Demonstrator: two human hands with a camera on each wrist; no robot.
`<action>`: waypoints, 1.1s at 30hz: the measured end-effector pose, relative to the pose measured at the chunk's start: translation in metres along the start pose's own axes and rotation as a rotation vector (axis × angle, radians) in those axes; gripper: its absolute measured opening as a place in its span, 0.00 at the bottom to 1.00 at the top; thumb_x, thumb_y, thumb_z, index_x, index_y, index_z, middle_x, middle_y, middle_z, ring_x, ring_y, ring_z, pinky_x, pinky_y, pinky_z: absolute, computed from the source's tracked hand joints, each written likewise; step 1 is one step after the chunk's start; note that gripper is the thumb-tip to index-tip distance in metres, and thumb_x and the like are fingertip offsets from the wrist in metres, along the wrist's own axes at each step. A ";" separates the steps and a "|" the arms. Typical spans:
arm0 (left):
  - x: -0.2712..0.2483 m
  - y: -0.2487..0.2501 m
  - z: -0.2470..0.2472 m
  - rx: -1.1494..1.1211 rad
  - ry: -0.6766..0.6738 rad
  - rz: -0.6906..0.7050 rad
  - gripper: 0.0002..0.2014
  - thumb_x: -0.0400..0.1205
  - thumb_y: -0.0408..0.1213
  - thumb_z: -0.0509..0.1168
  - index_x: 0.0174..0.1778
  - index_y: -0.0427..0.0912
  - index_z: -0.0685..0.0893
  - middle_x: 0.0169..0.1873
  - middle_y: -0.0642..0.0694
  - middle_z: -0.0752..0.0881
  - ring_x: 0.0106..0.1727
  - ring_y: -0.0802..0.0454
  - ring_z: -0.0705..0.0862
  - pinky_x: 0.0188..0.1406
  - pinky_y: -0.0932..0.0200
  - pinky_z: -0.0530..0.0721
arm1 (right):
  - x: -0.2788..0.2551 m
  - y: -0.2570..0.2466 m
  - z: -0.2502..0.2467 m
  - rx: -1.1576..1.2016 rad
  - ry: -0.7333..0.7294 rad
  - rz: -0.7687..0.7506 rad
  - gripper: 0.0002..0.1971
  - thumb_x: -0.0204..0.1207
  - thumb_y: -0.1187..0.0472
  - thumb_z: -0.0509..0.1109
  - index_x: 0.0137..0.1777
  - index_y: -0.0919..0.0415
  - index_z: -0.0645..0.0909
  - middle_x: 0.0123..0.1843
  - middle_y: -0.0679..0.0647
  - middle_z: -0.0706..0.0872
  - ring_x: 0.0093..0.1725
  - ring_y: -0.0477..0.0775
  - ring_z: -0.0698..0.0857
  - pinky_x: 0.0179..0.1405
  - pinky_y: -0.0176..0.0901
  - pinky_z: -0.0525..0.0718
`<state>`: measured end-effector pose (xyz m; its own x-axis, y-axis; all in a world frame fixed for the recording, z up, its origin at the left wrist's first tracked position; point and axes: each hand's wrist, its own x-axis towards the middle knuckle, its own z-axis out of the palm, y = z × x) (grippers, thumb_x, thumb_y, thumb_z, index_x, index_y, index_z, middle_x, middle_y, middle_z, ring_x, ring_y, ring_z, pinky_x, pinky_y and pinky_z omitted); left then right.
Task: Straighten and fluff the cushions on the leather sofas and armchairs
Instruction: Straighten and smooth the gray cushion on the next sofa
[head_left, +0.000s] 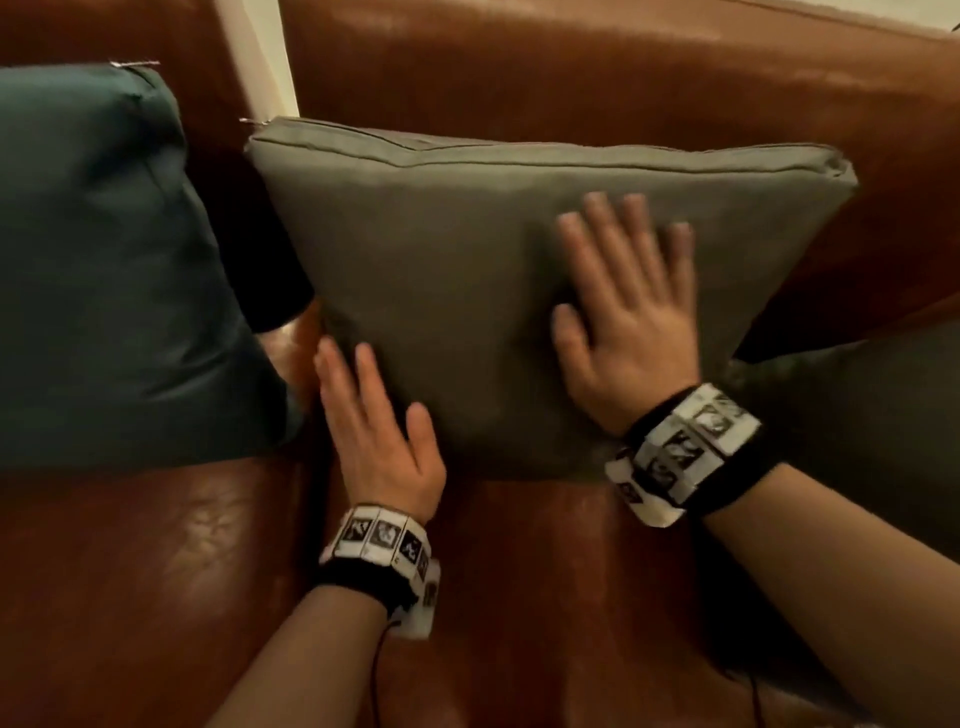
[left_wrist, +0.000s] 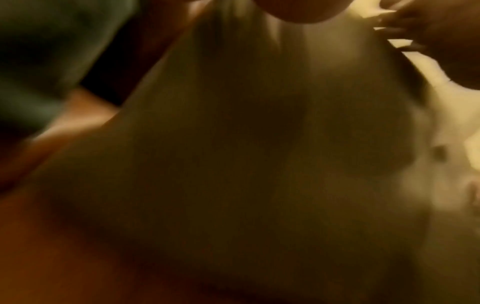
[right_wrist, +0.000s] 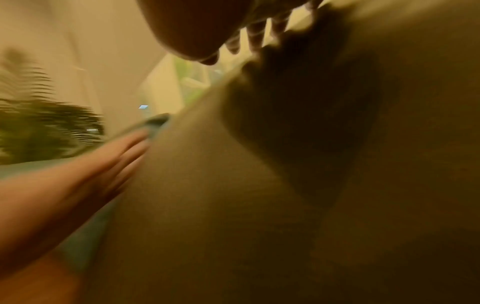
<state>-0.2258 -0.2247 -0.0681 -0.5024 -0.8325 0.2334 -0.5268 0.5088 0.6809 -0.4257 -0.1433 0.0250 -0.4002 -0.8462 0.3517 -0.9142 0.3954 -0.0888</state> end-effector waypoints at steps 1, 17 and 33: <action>0.020 0.011 -0.006 0.023 0.025 0.127 0.29 0.86 0.44 0.48 0.83 0.35 0.53 0.82 0.25 0.53 0.84 0.29 0.52 0.82 0.34 0.53 | 0.002 -0.019 0.005 0.018 -0.019 -0.110 0.29 0.83 0.52 0.58 0.84 0.54 0.61 0.86 0.57 0.62 0.86 0.61 0.56 0.83 0.68 0.50; 0.084 0.025 -0.028 0.314 -0.018 0.139 0.32 0.85 0.45 0.51 0.85 0.47 0.48 0.84 0.32 0.49 0.85 0.30 0.44 0.84 0.36 0.44 | -0.017 0.054 -0.005 -0.027 -0.026 0.355 0.34 0.83 0.45 0.48 0.87 0.56 0.48 0.88 0.57 0.49 0.87 0.58 0.45 0.84 0.65 0.46; 0.151 0.092 -0.025 0.554 -0.334 0.435 0.29 0.86 0.62 0.40 0.84 0.61 0.51 0.85 0.47 0.55 0.86 0.40 0.51 0.84 0.38 0.45 | -0.101 -0.049 0.088 0.623 0.323 1.418 0.42 0.77 0.34 0.41 0.86 0.59 0.49 0.88 0.57 0.55 0.86 0.56 0.53 0.85 0.54 0.51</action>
<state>-0.3333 -0.3092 0.0467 -0.8759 -0.4677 0.1186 -0.4565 0.8829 0.1100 -0.3464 -0.1084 -0.0877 -0.9615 0.2092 -0.1782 0.2613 0.4951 -0.8286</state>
